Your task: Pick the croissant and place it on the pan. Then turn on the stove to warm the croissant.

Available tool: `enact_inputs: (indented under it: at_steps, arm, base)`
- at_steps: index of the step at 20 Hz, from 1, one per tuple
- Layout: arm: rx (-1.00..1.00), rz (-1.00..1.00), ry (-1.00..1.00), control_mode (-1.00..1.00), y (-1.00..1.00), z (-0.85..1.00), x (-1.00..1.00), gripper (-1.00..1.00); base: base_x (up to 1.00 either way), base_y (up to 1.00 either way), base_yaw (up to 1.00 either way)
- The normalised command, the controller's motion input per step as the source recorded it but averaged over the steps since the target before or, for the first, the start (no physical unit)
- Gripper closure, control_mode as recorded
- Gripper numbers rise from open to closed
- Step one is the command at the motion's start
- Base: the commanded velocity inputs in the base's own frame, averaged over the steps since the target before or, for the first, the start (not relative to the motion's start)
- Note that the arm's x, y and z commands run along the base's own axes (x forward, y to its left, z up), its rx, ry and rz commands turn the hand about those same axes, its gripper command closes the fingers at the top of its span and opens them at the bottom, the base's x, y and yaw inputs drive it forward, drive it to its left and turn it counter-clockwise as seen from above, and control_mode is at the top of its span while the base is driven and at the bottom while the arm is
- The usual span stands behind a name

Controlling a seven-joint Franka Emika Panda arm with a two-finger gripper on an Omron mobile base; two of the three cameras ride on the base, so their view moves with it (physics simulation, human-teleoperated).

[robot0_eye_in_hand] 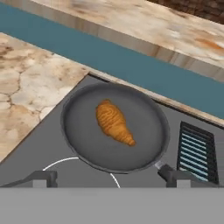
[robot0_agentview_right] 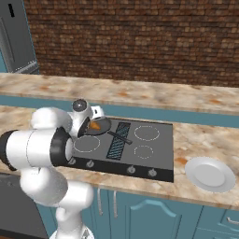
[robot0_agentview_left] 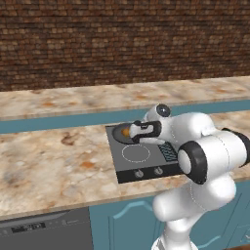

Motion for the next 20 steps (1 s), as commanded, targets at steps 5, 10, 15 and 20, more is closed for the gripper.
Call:
enact_inputs:
  at_steps: [5,10,15,20]
  arm:
    - [0.21,-0.23,0.05,-1.00,-0.29,0.71,-0.49,-1.00]
    - [0.19,-0.33,0.19,-1.00,-0.15,0.54,-0.50,-1.00]
    - [0.13,-0.32,0.12,-1.00,-0.03,0.33,-0.60,-1.00]
    - [0.15,-0.13,0.00,-1.00,-0.02,0.30,-0.65,-1.00]
  base:
    - [0.00,0.00,0.00]
    - [0.00,0.00,0.00]
    - [0.00,0.00,0.00]
    - [0.00,0.00,0.00]
